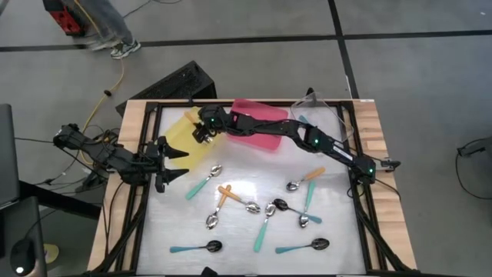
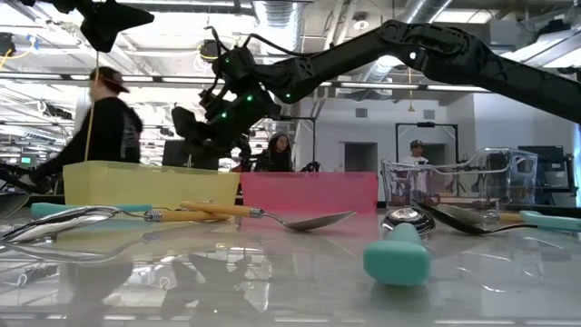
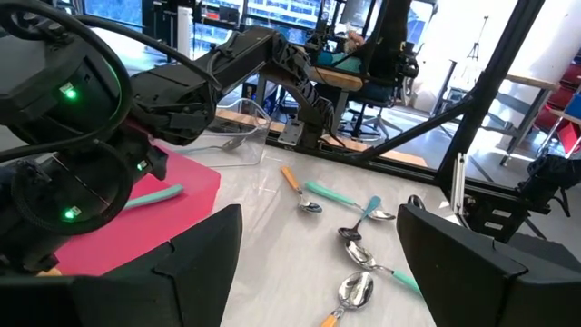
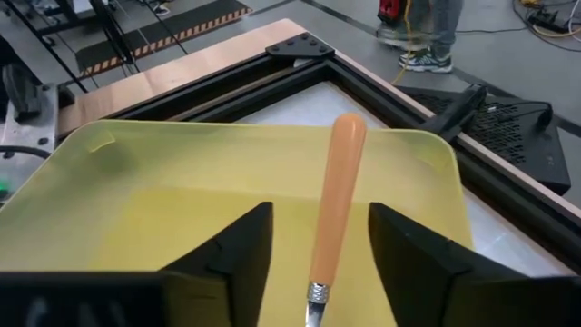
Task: Sort silverware by color (type)
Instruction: Put the yellow spoon into the yellow bin
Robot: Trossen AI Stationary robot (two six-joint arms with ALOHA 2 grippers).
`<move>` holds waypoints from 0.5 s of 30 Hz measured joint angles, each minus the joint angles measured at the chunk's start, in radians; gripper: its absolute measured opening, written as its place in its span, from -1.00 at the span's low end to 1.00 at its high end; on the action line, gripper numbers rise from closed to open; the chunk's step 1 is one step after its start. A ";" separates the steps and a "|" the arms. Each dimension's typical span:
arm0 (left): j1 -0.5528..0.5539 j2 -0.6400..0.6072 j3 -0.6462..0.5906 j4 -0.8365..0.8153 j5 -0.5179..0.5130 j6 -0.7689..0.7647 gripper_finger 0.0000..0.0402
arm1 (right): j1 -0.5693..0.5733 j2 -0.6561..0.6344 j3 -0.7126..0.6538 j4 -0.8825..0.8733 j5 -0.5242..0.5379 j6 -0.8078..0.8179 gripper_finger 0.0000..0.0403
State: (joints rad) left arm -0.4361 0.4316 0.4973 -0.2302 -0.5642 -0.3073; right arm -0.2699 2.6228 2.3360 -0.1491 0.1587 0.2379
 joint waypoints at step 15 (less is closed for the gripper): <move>0.000 0.000 0.000 0.000 -0.023 -0.001 0.40 | 0.011 0.000 0.000 -0.030 0.054 0.050 -0.33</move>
State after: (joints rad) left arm -0.4362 0.4316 0.4973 -0.2304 -0.5873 -0.3085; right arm -0.2593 2.6229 2.3359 -0.1795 0.2127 0.2878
